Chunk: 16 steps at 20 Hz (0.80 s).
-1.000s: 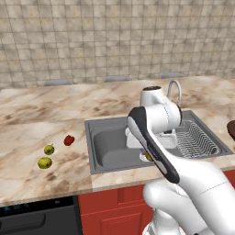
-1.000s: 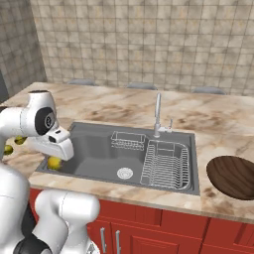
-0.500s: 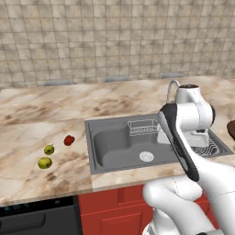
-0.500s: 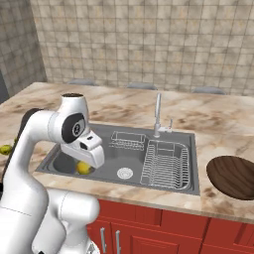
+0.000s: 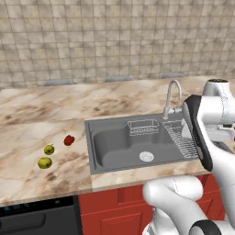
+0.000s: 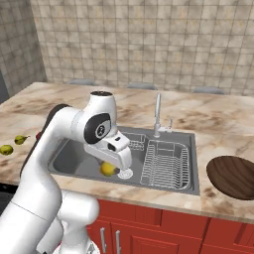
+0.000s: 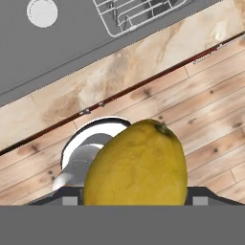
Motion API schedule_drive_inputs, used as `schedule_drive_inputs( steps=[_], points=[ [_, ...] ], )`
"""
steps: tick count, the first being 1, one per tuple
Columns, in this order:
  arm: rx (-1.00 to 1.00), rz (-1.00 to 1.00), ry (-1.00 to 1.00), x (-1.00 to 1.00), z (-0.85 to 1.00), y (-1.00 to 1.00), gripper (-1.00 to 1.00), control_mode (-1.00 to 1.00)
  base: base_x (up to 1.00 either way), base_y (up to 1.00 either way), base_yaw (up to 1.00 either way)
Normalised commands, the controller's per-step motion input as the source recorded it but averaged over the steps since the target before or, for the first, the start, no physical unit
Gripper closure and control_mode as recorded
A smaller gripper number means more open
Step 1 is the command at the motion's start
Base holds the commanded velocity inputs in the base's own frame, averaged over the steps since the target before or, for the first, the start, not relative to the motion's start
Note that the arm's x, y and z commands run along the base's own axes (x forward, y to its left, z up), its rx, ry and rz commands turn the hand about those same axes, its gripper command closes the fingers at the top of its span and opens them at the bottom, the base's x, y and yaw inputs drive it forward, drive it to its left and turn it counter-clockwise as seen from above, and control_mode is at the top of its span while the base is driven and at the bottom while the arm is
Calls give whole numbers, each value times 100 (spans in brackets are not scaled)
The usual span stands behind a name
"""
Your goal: There is a mixed pile of frozen fruits and vegetables on the counter. Locate all the frozen vegetables and place the items in a bowl on the counter. Take all the frozen fruits and defrost them in a running sink.
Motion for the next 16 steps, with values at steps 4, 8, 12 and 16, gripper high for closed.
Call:
schedule_drive_inputs(
  steps=[4, 8, 12, 16],
  points=[
    [0, 0, 0, 0, 13, -89, 100, -100, 0, 0, 0],
    [8, 0, 0, 0, 14, -95, 100, -100, 0, 0, 0],
    [10, -2, 1, 0, 10, -100, 100, -100, 0, 0, 0],
    [10, -4, 0, 0, 23, -97, 100, -100, 0, 0, 0]
  ],
)
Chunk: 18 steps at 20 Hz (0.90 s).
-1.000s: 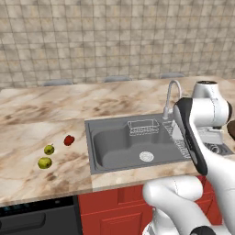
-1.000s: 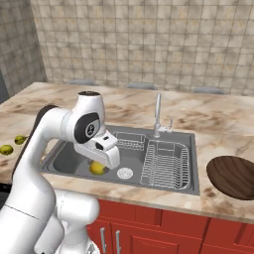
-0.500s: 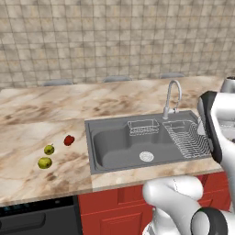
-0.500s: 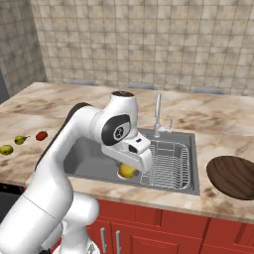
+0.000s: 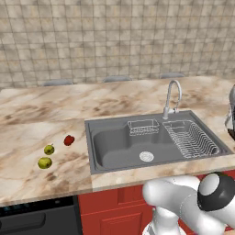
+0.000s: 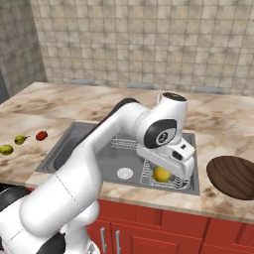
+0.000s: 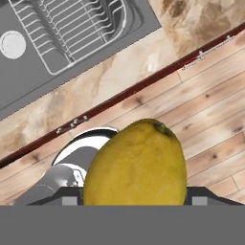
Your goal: There is a mixed pile of frozen fruits and vegetables on the counter. Locate all the frozen vegetables and place the items in a bowl on the counter. Take all the frozen fruits and defrost them in a running sink.
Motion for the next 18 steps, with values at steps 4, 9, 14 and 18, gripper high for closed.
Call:
schedule_drive_inputs(
  steps=[4, 9, 14, 18],
  points=[
    [11, -1, 1, 8, 27, -92, 100, -100, 0, 0, 0],
    [7, 5, 3, 30, 4, -49, 100, -100, 0, 0, 0],
    [8, 11, 7, 61, 0, -58, 100, -100, 0, 0, 0],
    [10, 9, 5, 65, -14, -66, 100, -100, 0, 0, 0]
  ],
)
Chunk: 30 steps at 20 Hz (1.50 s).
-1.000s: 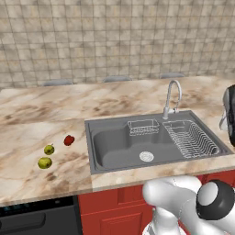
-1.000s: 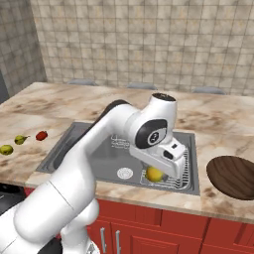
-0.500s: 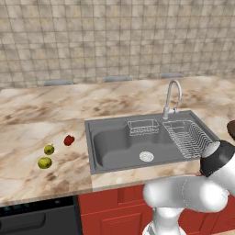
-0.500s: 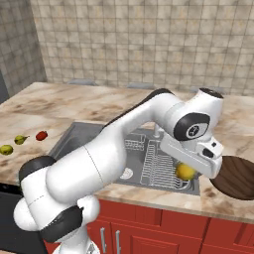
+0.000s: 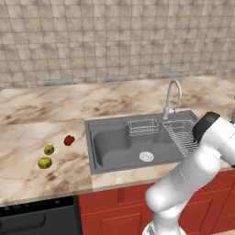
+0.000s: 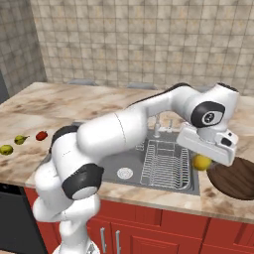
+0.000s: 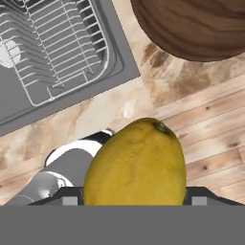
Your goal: There is a mixed pile of frozen fruits and vegetables on the counter. Locate all the frozen vegetables and place the items in a bowl on the counter. Take all the frozen fruits and defrost them in a running sink.
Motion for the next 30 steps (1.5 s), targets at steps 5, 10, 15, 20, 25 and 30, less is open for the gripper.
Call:
schedule_drive_inputs(
  steps=[5, 10, 15, 20, 25, 30],
  points=[
    [11, 9, 6, 46, -32, -74, 100, -100, 0, 0, 0],
    [17, 10, 0, 47, -20, -68, 100, -100, 0, 0, 0],
    [21, 9, 1, 55, -10, -63, 100, -100, 0, 0, 0],
    [16, 10, 6, 61, -6, -59, 100, -100, 0, 0, 0],
    [12, 9, 9, 52, -17, -67, 100, -100, 0, 0, 0],
    [10, 10, 6, 27, -8, -67, 100, -100, 0, 0, 0]
  ],
)
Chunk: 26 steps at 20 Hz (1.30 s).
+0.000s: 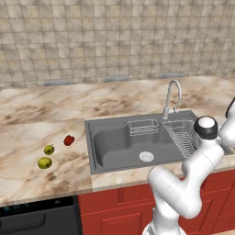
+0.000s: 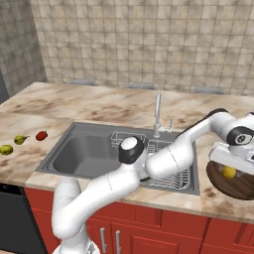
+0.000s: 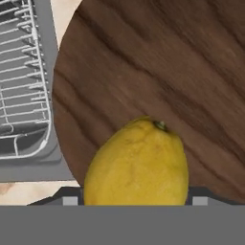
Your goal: There is a mixed pile of frozen fruits and vegetables on the counter. Locate all the frozen vegetables and place the items in a bowl on the counter. Take all the frozen fruits and defrost them in a running sink.
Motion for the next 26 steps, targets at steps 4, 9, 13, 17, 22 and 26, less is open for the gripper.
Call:
schedule_drive_inputs(
  steps=[4, 9, 13, 17, 22, 26],
  points=[
    [8, 9, 2, 12, 0, -60, 100, -100, 0, 0, 0],
    [8, 3, 0, 0, -4, -54, -100, -100, 0, 0, 0],
    [9, 0, 0, 0, -4, -51, -100, -100, 0, 0, 0],
    [2, 0, 0, 4, 0, -15, -100, -100, 0, 0, 0],
    [-4, 0, 6, -1, 7, 2, -100, -100, 0, 0, 0],
    [-12, 3, 0, -42, 51, 32, -100, -100, 0, 0, 0]
  ],
)
